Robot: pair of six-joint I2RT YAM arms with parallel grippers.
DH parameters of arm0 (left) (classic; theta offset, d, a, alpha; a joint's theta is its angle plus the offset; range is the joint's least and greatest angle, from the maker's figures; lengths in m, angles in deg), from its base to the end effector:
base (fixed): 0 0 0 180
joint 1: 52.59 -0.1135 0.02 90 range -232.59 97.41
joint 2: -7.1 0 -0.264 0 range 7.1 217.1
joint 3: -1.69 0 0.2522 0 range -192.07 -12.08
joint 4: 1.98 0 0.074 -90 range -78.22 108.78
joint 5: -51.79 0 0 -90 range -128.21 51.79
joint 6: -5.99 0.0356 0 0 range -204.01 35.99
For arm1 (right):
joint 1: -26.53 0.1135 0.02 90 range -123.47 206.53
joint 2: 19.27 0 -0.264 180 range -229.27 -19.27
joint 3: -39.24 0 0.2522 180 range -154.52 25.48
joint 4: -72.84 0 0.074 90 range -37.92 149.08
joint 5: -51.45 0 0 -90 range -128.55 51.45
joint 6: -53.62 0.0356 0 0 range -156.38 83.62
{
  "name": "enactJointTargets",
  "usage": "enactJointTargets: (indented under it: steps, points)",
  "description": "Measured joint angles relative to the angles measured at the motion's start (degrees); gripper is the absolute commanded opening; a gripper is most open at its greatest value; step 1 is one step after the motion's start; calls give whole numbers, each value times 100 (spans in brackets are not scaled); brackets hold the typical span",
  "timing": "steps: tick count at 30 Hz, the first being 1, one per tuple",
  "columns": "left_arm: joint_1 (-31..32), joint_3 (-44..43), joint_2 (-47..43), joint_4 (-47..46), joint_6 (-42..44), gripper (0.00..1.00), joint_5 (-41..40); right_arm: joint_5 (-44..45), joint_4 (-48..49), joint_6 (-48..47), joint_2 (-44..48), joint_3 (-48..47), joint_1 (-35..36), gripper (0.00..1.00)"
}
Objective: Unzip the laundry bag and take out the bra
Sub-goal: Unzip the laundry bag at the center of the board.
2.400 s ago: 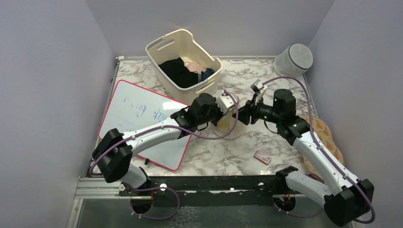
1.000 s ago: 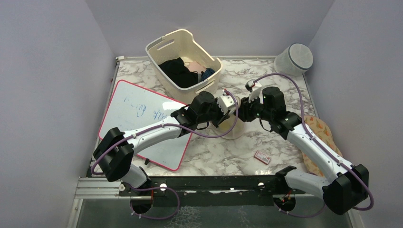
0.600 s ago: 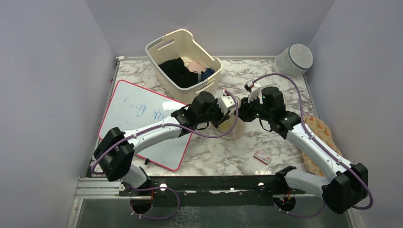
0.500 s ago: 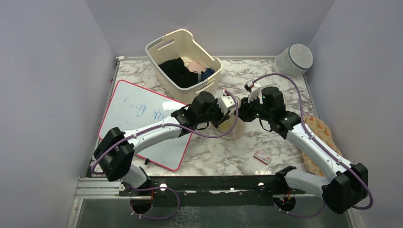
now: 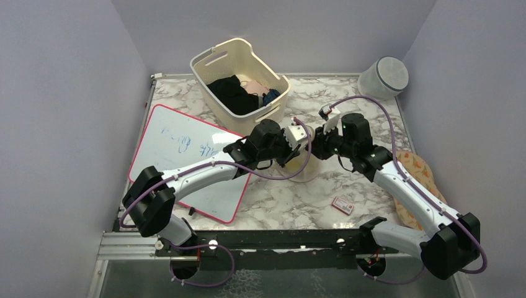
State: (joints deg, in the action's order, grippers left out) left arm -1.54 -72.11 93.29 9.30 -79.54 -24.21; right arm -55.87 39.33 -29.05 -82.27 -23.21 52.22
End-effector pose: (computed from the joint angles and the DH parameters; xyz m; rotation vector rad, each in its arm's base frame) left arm 0.2122 -0.2762 0.2792 1.0986 1.7346 -0.7596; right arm 0.2133 0.1144 0.2858 -0.5271 2.1453 0.6538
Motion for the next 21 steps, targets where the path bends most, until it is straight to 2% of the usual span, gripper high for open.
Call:
enactJointTargets:
  steps: [21]
  points:
    - [2,-17,-2,7,461,0,2,1453,-109,350,94,26,24,1]
